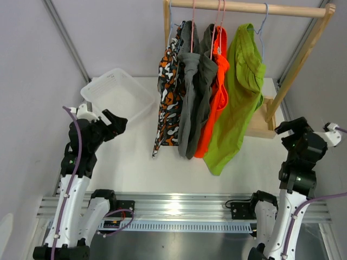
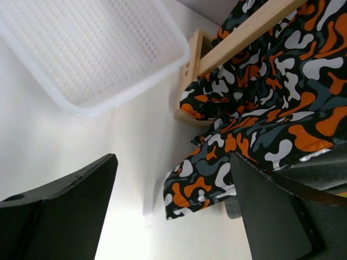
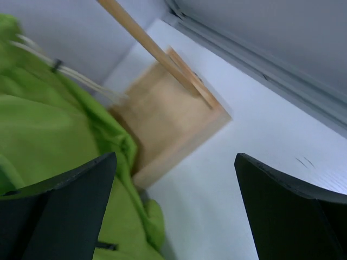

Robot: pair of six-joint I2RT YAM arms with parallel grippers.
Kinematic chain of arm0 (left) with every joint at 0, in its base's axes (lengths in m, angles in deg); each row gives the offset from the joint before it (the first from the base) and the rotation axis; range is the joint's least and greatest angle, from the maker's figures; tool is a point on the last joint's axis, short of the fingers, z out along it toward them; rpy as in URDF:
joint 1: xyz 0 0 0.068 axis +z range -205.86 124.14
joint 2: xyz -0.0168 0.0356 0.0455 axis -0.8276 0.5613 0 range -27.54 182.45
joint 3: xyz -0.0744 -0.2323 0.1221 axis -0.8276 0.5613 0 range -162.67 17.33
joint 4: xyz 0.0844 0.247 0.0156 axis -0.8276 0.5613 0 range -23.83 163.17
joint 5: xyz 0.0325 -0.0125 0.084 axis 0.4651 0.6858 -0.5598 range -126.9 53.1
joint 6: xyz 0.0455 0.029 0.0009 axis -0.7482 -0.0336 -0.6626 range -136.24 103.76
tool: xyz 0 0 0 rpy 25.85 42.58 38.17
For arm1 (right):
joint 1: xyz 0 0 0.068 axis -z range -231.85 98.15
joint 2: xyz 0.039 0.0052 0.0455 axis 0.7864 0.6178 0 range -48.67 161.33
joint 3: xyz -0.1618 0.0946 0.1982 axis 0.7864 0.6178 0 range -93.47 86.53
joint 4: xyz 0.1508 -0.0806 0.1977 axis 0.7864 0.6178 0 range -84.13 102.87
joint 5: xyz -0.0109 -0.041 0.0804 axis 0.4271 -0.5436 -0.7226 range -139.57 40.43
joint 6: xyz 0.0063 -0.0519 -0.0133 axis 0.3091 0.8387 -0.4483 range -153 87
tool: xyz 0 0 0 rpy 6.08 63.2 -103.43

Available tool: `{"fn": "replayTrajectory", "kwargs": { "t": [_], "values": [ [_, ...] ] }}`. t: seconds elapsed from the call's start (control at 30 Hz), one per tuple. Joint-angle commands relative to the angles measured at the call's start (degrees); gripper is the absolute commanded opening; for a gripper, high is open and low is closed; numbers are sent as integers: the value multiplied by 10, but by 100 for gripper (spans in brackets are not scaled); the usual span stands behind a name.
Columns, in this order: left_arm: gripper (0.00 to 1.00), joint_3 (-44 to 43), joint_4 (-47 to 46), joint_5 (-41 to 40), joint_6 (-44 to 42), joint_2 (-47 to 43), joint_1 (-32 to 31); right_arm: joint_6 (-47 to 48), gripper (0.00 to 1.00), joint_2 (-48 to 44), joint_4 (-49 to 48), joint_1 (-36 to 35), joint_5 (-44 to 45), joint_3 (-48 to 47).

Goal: Remove the shorts from the hanger

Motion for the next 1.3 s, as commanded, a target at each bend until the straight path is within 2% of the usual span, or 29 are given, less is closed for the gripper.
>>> {"fn": "replayTrajectory", "kwargs": {
  "t": [0.0, 0.03, 0.13, 0.2, 0.3, 0.37, 0.43, 0.5, 0.67, 0.77, 0.83, 0.9, 0.97, 1.03, 1.27],
  "values": [
    [94, -31, 56, -40, -66, -19, -3, -5, 99, 22, 40, 0, -15, -98],
    [99, -32, 67, -45, -78, -20, -4, -8, 99, 23, 53, 0, -17, -138],
    [99, -36, 88, -111, -106, -19, -10, 17, 100, 16, 42, 0, -66, -200],
    [99, -35, 100, -135, -100, -18, -21, 27, 99, 14, 47, 0, -65, -235],
    [99, -26, 89, -124, -101, -20, -29, 36, 99, 47, 57, 0, -56, -318],
    [99, -30, 95, -125, -107, -18, -30, 36, 99, 79, 40, 0, -107, -369],
    [99, -23, 85, -104, -107, -18, -31, 21, 99, 102, -1, 0, -155, -386],
    [99, -14, 69, -76, -114, -15, -32, 1, 99, 114, -46, 0, -163, -392],
    [99, -15, 68, -57, -112, -11, -33, -3, 100, 210, -50, 0, -180, -454],
    [99, -10, 68, -57, -110, -14, -33, -3, 95, 284, -75, -8, -250, -491],
    [99, -8, 64, -55, -109, -16, -33, 15, 92, 329, -57, -48, -245, -551],
    [99, -8, 64, -49, -110, -13, -33, 59, 93, 413, 9, -86, -215, -614],
    [99, -8, 66, -53, -109, -13, -33, 103, 91, 472, 85, -145, -189, -727],
    [99, -8, 66, -52, -110, -15, -33, 126, 89, 533, 112, -189, -153, -791],
    [99, -7, 63, -50, -109, -19, -33, 139, 88, 577, 84, -206, -141, -768]
  ]
}}
